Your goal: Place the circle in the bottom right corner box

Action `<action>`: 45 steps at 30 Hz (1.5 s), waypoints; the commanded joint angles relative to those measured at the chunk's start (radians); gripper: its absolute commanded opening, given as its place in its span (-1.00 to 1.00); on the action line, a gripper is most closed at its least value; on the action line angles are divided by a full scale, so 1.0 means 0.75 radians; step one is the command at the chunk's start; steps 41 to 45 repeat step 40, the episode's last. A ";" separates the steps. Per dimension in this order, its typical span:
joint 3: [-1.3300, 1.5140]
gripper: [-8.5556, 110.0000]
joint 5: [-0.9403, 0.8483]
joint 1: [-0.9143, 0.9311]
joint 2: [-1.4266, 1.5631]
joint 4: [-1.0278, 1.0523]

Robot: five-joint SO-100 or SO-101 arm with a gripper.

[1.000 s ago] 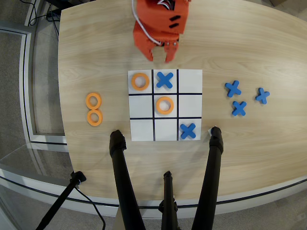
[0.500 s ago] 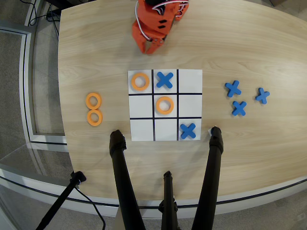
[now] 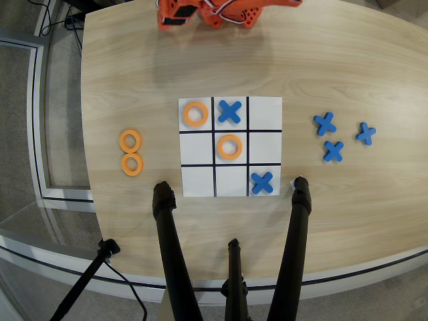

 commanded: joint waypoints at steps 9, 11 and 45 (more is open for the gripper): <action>0.076 -0.83 0.004 0.135 0.022 0.008; 0.076 -0.83 0.004 0.135 0.022 0.008; 0.076 -0.83 0.004 0.135 0.022 0.008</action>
